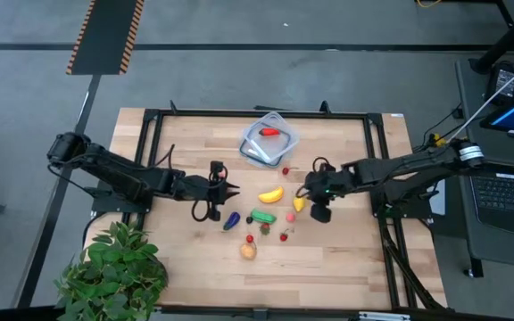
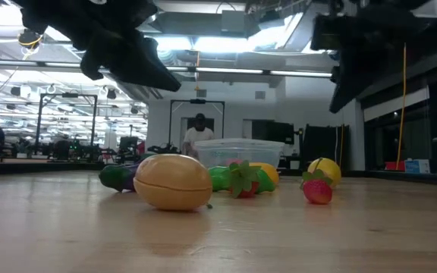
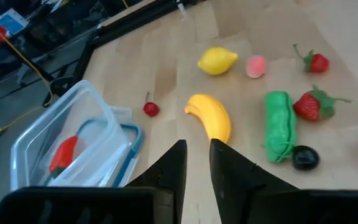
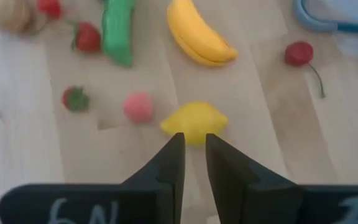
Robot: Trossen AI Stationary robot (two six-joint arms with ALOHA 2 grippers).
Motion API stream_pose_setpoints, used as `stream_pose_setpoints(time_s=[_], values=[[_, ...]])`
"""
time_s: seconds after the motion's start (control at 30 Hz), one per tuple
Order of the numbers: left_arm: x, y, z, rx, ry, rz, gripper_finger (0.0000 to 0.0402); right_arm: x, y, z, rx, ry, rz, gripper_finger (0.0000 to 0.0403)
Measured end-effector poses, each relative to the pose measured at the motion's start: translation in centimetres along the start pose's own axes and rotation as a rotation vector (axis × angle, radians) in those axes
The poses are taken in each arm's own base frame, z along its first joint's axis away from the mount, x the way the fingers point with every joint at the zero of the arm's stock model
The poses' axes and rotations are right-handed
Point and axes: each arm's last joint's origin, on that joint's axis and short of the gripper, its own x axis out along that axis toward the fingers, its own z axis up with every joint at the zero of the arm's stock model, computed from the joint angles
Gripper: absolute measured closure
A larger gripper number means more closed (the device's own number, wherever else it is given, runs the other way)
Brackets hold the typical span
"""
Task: Pick and placing Produce into tupperware
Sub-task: Put the yellow lemon into the transparent container
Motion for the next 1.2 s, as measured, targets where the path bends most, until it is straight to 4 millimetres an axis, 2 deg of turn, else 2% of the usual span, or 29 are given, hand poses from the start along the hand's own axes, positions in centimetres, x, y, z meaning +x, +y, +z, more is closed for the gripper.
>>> stream_pose_setpoints(time_s=[0.33,0.43,0.6,0.83,1.1,1.2], values=[[0.3,0.6,-0.8,0.009,0.067,0.010,0.0359,0.3,2.8,4.0,0.292,-0.032,0.038,0.0336],[0.3,0.7,-0.9,0.039,0.081,0.009,0.0365,0.9,3.4,4.2,0.389,-0.004,0.003,0.0336],[0.3,0.6,-1.0,0.089,0.083,0.005,0.0372,2.7,3.3,3.7,0.557,0.070,-0.079,0.0336],[0.3,0.6,-1.0,0.108,0.083,0.004,0.0379,5.2,3.3,3.3,0.581,0.132,-0.142,0.0336],[0.3,0.6,-1.0,0.146,0.083,0.003,0.0388,5.5,2.1,3.6,0.604,0.139,-0.168,0.0336],[0.3,0.6,-1.0,0.160,0.083,0.003,0.0391,5.5,1.9,3.7,0.525,0.145,-0.164,0.0336]])
